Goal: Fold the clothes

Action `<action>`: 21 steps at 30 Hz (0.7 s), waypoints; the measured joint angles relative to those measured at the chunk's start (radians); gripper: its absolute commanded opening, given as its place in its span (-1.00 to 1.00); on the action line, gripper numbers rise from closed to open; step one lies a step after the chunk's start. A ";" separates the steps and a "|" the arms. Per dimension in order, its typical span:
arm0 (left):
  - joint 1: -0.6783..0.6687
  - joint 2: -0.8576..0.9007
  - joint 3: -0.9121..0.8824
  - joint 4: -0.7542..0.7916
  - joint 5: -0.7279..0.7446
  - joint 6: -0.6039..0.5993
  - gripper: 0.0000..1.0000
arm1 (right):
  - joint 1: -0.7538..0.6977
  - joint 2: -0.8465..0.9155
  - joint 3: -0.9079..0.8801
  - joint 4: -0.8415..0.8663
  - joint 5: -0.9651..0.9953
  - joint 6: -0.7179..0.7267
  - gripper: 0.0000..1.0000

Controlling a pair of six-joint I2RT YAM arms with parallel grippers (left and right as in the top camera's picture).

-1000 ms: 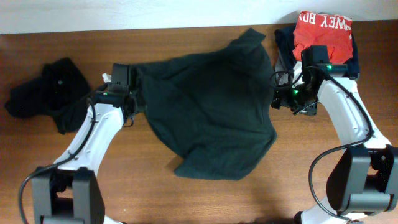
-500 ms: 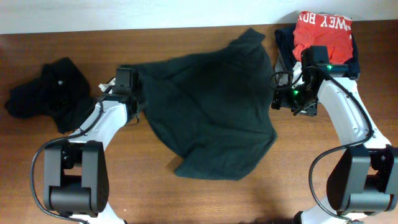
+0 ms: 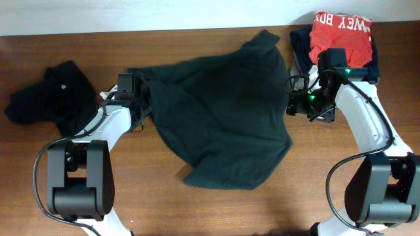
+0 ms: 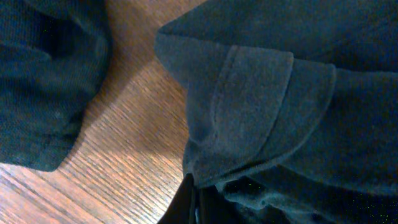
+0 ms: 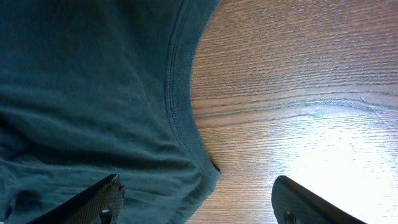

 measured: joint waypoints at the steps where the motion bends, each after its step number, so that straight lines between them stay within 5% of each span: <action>1: 0.000 0.000 0.001 0.001 0.000 0.012 -0.97 | 0.000 0.000 0.000 0.000 0.000 0.000 0.61; 11: 0.013 -0.142 0.103 -0.193 -0.033 0.267 -0.98 | 0.000 0.000 0.000 0.000 0.000 0.000 0.61; 21: 0.060 -0.423 0.175 -0.442 -0.222 0.340 -0.97 | 0.000 0.000 0.000 0.000 0.000 0.000 0.62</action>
